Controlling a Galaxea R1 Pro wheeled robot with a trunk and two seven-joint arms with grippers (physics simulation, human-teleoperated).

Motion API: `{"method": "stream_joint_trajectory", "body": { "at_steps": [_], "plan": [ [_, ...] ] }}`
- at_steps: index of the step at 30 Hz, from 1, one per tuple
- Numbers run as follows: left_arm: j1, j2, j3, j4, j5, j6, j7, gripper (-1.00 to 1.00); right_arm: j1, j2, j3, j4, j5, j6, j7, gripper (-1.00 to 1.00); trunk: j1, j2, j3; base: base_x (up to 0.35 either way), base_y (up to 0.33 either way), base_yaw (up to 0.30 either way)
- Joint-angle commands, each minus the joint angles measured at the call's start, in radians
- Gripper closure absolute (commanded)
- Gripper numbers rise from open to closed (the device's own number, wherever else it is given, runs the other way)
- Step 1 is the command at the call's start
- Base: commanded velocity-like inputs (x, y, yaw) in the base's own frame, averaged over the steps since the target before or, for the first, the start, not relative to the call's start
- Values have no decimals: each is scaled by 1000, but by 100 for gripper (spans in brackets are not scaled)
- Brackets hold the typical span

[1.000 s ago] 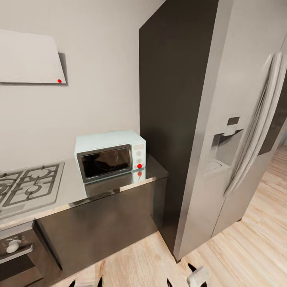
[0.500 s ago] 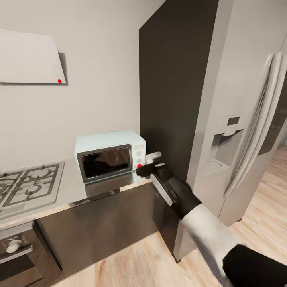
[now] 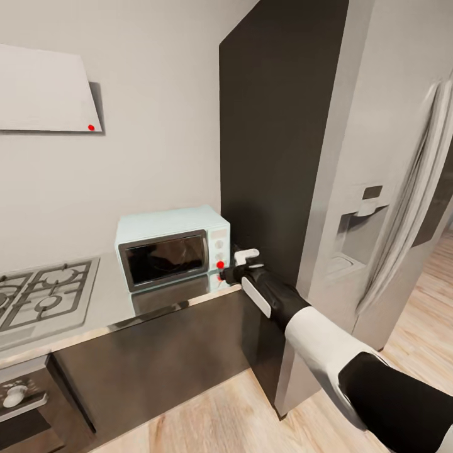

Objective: In the kitchen, take the popcorn bag from the countertop, put it into the microwave, and heat it until the popcorn is cooked so the cooked popcorn ends up inside the bag.

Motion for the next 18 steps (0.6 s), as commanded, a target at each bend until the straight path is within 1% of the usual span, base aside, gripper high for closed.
{"method": "stream_joint_trajectory", "body": {
  "at_steps": [1, 6, 9, 14, 18],
  "plan": [
    [0, -1, 1, -1, 1, -3, -1, -100, -1, 0, 5, 11, -9, -4, -2, -100, 1, -1, -1, 306, 0, 0],
    [-2, -1, 1, 8, 1, -5, -1, -100, -1, 0, 5, 31, -9, -24, 19, -100, 1, -1, -1, 81, 0, 0],
    [-17, -1, 2, 28, 1, -5, -1, -100, -2, 0, 7, 22, -9, -24, 21, -100, 1, -1, -1, 8, 0, 0],
    [-22, -1, 3, 36, 1, -5, -1, -100, -3, 0, 8, 9, -9, -17, 20, -100, 1, -1, -1, 1, 0, 0],
    [-21, -1, 4, 36, 0, -5, -1, -100, -4, 0, 8, 7, -11, 6, 29, -100, 1, -1, -1, 0, 0, 0]
  ]
}}
